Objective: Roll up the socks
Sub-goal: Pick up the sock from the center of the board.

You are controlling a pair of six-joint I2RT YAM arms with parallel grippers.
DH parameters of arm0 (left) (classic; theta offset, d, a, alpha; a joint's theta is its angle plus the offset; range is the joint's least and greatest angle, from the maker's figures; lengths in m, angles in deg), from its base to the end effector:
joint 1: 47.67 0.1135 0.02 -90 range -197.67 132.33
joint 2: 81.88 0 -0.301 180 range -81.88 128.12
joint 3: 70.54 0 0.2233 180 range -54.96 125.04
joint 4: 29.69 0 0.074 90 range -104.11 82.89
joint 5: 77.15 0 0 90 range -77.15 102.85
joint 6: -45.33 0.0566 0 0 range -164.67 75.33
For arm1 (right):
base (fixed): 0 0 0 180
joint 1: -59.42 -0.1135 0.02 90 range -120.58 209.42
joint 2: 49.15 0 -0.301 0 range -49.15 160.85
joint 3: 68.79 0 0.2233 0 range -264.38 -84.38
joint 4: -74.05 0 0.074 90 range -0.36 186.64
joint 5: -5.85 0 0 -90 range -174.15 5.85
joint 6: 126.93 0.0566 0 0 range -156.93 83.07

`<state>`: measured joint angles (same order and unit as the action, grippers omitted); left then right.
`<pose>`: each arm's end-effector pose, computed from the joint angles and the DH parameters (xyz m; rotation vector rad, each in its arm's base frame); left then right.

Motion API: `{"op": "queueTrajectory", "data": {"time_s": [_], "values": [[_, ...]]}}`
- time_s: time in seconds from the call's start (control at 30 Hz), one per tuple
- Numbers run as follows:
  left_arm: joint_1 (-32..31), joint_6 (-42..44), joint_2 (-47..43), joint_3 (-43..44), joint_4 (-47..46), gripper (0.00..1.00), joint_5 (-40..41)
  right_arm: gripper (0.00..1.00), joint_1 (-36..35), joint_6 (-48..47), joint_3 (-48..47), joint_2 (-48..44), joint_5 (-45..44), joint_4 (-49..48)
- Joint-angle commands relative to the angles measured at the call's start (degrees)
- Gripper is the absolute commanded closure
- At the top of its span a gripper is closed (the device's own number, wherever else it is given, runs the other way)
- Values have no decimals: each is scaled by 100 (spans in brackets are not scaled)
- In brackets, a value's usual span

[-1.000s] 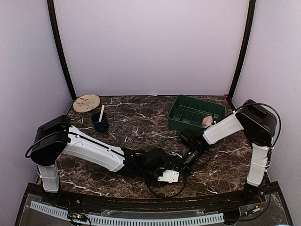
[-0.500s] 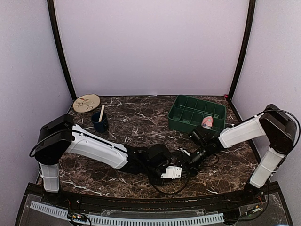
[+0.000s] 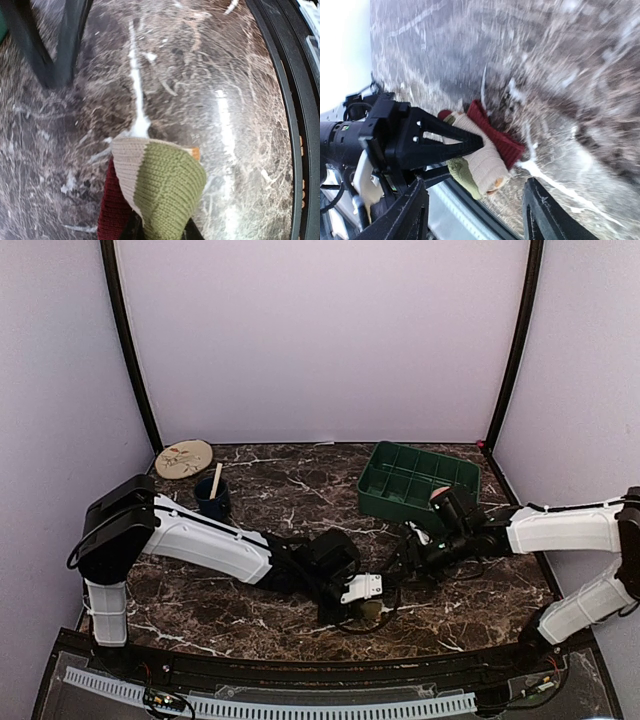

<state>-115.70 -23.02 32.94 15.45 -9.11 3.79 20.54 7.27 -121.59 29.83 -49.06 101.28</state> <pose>0.1513 -0.3989 0.1804 1.8119 1.7183 -0.5453 0.1622 0.1726 0.2138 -0.1615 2.7942 1.2691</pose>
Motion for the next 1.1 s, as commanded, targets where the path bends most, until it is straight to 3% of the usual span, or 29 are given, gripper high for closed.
{"op": "queueTrajectory", "data": {"time_s": [0.0,0.4,0.6,0.8,1.07], "values": [[244,-592,162,-70,1153,100,-173,41,38,184,117,-588,-1198,89],[474,-1263,-34,971,2093,100,-279,43,14,331,81,-1772,-2785,379],[1119,-2046,-73,2324,2412,100,-512,48,-6,515,-67,-2229,-3786,766],[1841,-3097,754,4451,2945,100,-850,56,-11,658,-386,-2620,-4869,1386],[2214,-4691,1569,5416,2304,100,-995,63,29,-161,-945,-2268,-6153,1421]]}}
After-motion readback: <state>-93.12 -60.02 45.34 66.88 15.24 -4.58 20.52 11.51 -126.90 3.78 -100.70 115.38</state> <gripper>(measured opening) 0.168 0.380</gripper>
